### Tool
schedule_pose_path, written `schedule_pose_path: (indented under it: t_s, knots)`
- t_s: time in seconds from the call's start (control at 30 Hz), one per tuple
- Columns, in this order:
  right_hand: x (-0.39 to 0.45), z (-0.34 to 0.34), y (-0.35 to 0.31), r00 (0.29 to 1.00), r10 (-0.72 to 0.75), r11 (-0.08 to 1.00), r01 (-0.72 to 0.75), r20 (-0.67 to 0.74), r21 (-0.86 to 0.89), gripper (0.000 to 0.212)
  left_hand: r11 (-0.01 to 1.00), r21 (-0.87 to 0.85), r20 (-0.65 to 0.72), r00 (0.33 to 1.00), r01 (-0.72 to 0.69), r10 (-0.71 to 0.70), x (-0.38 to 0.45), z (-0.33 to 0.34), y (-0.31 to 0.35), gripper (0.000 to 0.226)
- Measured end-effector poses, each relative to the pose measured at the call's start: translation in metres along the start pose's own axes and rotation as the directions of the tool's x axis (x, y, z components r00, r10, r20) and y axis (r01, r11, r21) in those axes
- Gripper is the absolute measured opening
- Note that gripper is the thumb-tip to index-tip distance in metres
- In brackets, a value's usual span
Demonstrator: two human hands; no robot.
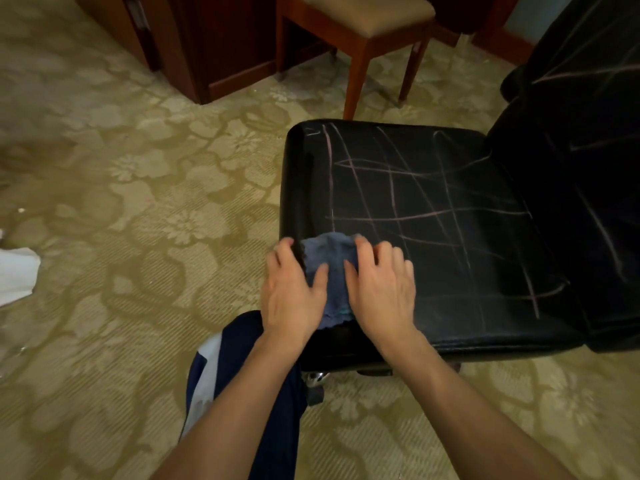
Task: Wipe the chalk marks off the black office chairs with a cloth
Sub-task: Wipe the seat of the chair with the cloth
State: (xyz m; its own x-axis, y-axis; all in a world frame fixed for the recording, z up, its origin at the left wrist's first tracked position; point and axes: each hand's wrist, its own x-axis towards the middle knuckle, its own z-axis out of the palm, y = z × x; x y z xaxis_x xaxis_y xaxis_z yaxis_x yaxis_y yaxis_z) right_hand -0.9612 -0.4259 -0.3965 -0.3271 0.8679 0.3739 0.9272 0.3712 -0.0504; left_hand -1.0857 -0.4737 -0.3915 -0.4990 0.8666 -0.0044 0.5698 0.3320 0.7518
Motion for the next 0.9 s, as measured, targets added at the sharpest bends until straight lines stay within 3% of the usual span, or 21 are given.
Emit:
schedule_pose_path:
  t_s: [0.1,0.2,0.33,0.43,0.5,0.6,0.73,0.9]
  knots:
    - [-0.012,-0.007,0.008,0.995,-0.092,0.996,0.091,0.038,0.011,0.024,0.999,-0.032,0.035,0.999,-0.017,0.018,-0.016,0.001,0.002,0.066]
    - [-0.007,-0.013,0.012,0.98,-0.13,0.99,0.12,0.151,0.073,0.019,0.997,0.028,0.018,0.997,-0.07,0.069,-0.023,0.003,0.009,0.055]
    - [0.001,-0.031,0.028,0.897,-0.148,0.974,0.059,0.416,0.22,0.042,0.993,-0.073,0.078,0.992,-0.096,0.101,-0.031,-0.002,0.007,0.035]
    - [0.002,-0.036,0.037,0.859,-0.187,0.979,0.125,0.477,0.159,0.05,0.997,-0.068,0.223,0.974,-0.026,0.041,-0.024,-0.002,0.006,0.036]
    - [0.003,-0.036,0.034,0.858,-0.208,0.978,0.169,0.469,0.123,0.041,0.998,-0.064,0.25,0.968,0.017,0.0,-0.022,0.0,0.007,0.039]
    - [0.002,-0.035,0.028,0.892,-0.27,0.961,0.274,0.364,0.043,0.02,0.998,0.003,0.226,0.972,-0.062,0.059,-0.024,0.001,0.01,0.046]
    - [-0.007,-0.034,0.035,0.936,-0.291,0.956,0.29,0.196,0.038,0.021,0.983,0.091,0.191,0.972,-0.158,0.139,-0.029,-0.002,0.007,0.045]
    - [-0.023,-0.031,0.046,0.947,-0.272,0.956,0.246,0.17,0.159,0.022,0.974,0.091,0.18,0.966,-0.206,0.188,-0.033,-0.001,-0.004,0.029]
